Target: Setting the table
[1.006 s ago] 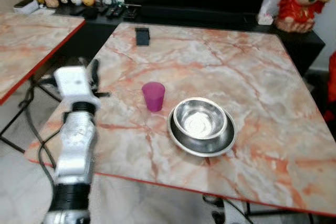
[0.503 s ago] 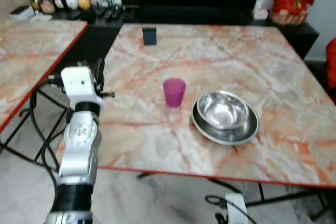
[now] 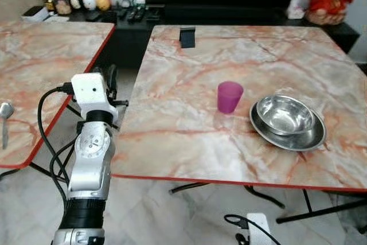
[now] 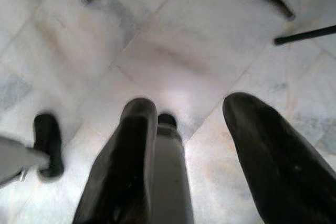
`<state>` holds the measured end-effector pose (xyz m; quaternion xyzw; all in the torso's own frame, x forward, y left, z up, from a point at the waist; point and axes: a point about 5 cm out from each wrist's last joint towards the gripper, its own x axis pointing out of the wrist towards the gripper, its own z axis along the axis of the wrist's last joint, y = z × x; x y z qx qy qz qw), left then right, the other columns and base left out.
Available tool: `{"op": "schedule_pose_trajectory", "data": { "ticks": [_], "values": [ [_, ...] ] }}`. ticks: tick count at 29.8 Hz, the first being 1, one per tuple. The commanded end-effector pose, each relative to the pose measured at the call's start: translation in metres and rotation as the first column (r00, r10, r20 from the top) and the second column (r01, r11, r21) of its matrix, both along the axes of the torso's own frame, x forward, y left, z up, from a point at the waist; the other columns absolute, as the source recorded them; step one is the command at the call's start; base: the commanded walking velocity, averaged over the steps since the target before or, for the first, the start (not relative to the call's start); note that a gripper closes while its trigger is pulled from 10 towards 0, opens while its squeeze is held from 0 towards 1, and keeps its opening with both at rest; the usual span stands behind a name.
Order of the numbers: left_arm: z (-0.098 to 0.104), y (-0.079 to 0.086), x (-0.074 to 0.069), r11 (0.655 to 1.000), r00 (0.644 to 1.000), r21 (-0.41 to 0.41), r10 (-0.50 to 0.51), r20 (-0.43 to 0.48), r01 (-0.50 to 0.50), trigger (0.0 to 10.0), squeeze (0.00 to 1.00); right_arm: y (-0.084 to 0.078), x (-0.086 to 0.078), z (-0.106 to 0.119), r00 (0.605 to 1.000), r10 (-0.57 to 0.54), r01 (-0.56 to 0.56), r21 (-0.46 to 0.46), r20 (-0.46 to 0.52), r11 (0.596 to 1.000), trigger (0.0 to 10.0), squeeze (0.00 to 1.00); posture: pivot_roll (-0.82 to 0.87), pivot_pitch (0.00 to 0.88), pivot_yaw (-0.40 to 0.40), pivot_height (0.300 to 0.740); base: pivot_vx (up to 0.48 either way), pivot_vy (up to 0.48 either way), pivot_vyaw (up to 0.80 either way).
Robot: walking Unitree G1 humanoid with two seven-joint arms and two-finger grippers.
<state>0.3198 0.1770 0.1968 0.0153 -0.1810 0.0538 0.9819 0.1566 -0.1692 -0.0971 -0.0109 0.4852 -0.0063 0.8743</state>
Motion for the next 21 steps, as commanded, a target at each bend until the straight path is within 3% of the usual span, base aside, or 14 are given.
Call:
{"op": "schedule_pose_trajectory", "data": {
  "ticks": [1,21],
  "values": [
    [0.0045,0.0033,0.0002,1.000,1.000,-0.001,0.013,0.021,-0.013,10.0,0.00,0.0054,0.0026,0.0007,1.000,0.007,-0.007,0.012,0.007,1.000,10.0,0.00,0.01,0.000,-0.023,0.740,0.000,0.375,0.00],
    [0.0039,0.0030,0.0009,1.000,0.999,-0.008,0.023,0.023,-0.023,10.0,0.00,0.0052,0.0034,0.0011,1.000,0.016,-0.016,0.005,0.012,1.000,10.0,0.00,0.02,0.000,-0.023,0.740,0.000,0.372,0.00]
  ]
}}
